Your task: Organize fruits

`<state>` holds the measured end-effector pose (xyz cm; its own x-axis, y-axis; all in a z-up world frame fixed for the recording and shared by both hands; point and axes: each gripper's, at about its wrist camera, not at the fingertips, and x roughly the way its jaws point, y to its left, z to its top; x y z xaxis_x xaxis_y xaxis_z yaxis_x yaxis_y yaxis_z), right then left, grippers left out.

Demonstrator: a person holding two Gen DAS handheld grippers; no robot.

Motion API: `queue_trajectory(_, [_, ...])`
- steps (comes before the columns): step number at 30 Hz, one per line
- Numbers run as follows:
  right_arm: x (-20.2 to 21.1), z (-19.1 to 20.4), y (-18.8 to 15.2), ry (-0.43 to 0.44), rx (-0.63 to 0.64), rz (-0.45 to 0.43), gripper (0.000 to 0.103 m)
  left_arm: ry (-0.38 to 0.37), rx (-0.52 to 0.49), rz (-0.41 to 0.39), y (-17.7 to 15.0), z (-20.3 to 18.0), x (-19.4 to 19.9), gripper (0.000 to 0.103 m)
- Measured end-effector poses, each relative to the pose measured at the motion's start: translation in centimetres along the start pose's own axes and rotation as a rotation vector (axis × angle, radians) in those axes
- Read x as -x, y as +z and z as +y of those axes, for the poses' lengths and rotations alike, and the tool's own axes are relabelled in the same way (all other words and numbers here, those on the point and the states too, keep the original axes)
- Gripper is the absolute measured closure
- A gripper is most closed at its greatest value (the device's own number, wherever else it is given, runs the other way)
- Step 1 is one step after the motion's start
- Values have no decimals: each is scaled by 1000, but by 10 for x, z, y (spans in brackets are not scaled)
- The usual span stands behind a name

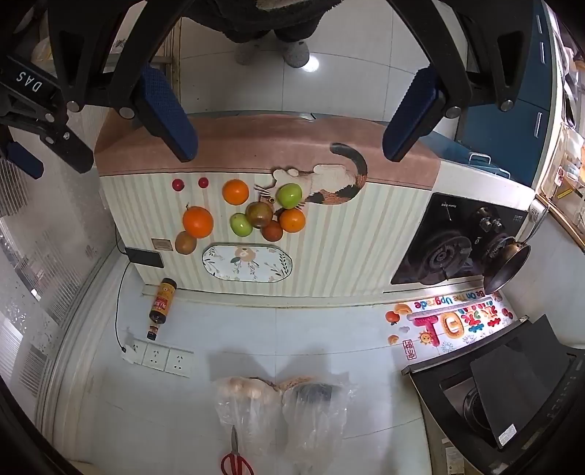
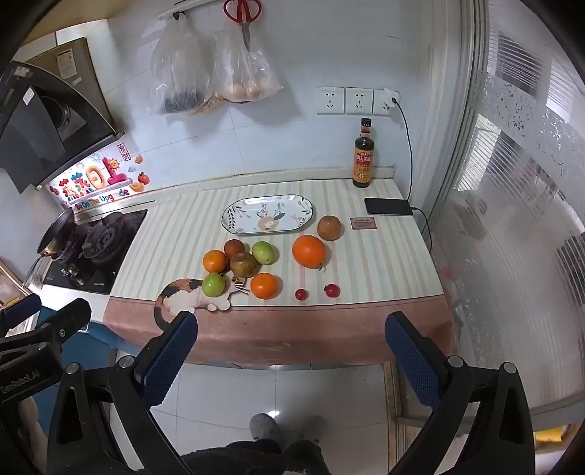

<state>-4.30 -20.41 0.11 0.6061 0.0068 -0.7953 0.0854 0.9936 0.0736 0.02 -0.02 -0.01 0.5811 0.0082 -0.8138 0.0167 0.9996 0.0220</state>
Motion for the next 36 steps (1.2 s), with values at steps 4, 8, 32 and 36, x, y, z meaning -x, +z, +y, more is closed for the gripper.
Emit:
queue_trajectory(4, [0, -3, 3, 2, -2, -9, 0, -4, 1, -10, 0, 0, 1, 0])
queue_trajectory(8, [5, 3, 0, -1, 5, -17, 0, -4, 1, -11, 0, -1, 0, 0])
queue_trajectory(32, [3, 1, 1, 7, 6, -16, 0, 2, -4, -7, 1, -2, -1, 0])
queue_trajectory(36, [3, 2, 1, 8, 8, -15, 0, 3, -5, -7, 0, -1, -1, 0])
